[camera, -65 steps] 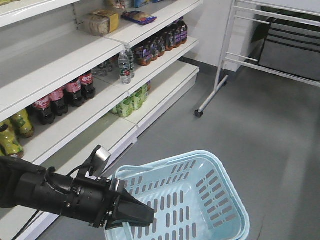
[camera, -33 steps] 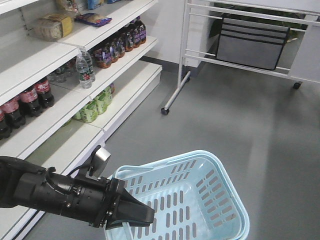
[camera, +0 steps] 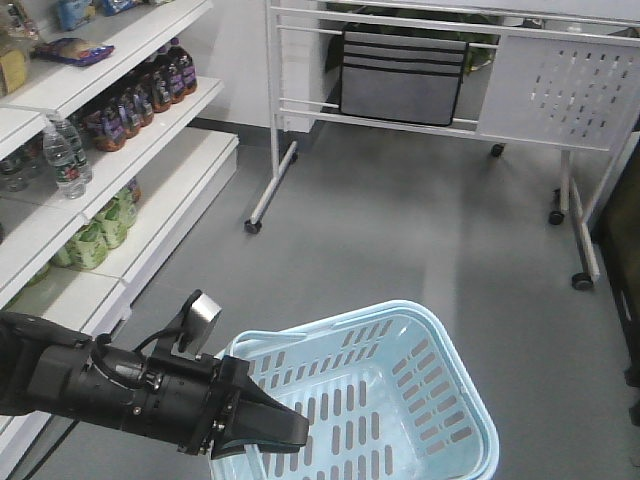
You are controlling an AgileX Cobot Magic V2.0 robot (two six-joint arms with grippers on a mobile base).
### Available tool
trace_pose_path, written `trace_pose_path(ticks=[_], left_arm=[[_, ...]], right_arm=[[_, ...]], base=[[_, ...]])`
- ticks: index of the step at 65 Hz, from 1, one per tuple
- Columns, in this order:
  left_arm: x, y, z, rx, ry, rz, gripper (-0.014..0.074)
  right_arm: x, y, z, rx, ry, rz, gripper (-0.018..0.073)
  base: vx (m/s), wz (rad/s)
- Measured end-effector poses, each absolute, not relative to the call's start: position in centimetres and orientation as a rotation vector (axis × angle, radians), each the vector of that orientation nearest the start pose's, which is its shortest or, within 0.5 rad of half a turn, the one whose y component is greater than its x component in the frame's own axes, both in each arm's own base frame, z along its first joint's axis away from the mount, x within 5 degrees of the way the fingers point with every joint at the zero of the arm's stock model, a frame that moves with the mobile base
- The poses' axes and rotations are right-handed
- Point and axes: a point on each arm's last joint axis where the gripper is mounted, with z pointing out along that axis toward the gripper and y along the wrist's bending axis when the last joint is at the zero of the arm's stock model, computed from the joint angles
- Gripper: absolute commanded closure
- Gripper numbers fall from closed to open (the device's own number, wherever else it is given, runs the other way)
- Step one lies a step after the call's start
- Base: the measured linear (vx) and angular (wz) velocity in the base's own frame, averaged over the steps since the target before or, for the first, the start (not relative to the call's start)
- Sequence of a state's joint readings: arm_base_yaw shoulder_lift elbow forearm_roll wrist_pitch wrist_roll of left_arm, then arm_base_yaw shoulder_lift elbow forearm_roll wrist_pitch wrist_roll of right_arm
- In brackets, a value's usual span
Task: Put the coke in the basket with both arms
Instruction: 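Turn the base away from the shelf while holding the basket, then drive past the whiteboard stand carrying the basket in the left gripper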
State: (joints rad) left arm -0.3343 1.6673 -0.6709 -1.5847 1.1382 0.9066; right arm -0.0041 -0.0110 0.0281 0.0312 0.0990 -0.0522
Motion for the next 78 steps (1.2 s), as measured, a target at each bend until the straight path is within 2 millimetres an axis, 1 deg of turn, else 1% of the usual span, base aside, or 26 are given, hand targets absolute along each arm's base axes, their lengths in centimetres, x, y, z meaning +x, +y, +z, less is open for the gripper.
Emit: trace_pose_path(ticks=[50, 78], left_arm=[[21.98, -16.38, 18.67, 0.115, 2.555, -1.83, 0.0603], [21.98, -16.38, 18.67, 0.115, 2.555, -1.83, 0.0603]], right_arm=[[5.67, 0.0, 19.53, -0.016, 1.6, -0.017, 0.0569], [5.67, 0.0, 19.53, -0.016, 1.6, -0.017, 0.0569]], base=[[0.03, -0.32], [0.06, -0.2]])
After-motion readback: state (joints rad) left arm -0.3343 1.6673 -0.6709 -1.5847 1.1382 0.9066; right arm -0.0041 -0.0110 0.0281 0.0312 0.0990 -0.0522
